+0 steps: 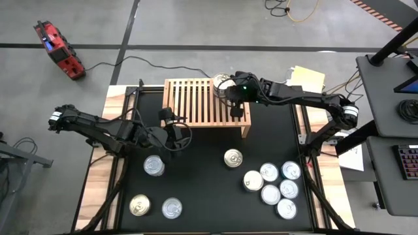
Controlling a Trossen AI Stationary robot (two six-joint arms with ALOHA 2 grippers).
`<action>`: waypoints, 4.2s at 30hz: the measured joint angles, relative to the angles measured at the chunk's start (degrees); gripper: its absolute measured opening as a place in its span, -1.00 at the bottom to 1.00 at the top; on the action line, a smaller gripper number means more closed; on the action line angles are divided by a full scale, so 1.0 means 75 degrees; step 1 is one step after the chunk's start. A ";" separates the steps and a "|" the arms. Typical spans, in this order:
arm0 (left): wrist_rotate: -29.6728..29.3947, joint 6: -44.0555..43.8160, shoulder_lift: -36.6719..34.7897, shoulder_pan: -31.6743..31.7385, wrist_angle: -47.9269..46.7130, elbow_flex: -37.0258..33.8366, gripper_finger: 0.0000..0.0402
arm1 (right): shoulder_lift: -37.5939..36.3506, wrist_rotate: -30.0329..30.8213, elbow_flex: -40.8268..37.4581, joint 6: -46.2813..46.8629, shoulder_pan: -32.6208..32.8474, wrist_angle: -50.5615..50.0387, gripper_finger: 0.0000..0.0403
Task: Stack canned seafood by type on shelf
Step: Stack the blue and pink tuna can on top of the blue and pink tuna can, then put the red tuna can on the shelf
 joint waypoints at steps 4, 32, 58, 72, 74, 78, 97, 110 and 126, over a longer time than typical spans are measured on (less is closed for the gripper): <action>0.0001 -0.0026 0.0000 0.0000 0.0002 -0.0001 0.77 | 0.0000 0.0000 0.0000 0.0056 0.0000 0.0000 -0.94; 0.2690 -0.3971 0.0331 -0.0709 -0.0872 -0.0134 0.77 | -0.0402 -0.0787 -0.0378 0.1288 0.3346 -0.0733 -0.94; 0.2906 -0.9501 0.3211 -0.3128 -0.6438 0.2504 0.75 | -0.0949 0.1242 -0.2912 0.2833 0.5289 0.1771 -0.94; 0.2988 -0.9019 0.4383 -0.3174 -0.7754 0.2437 -0.29 | -0.0898 0.1250 -0.3465 0.2523 0.5324 0.3291 -0.94; 0.2546 -0.9004 0.4389 -0.3176 -0.8076 0.2413 -0.55 | -0.0898 0.1248 -0.3465 0.2553 0.5324 0.3293 -0.94; 0.2014 -0.9002 0.4338 -0.3174 -0.8403 0.2370 -0.95 | -0.0898 0.1250 -0.3468 0.2547 0.5321 0.3342 -0.94; 0.2028 -0.9027 0.4264 -0.3179 -0.6965 0.1310 -1.00 | -0.0898 0.1250 -0.3468 0.2536 0.5321 0.3419 -0.94; 0.2160 -0.8765 0.4258 -0.3179 -0.5960 0.1422 -1.00 | -0.0898 0.1247 -0.3468 0.2546 0.5321 0.3494 -0.94; 0.3066 -0.8616 0.2681 -0.3104 -0.5882 0.1436 -1.00 | -0.0898 0.1244 -0.3471 0.2609 0.5321 0.3727 -0.94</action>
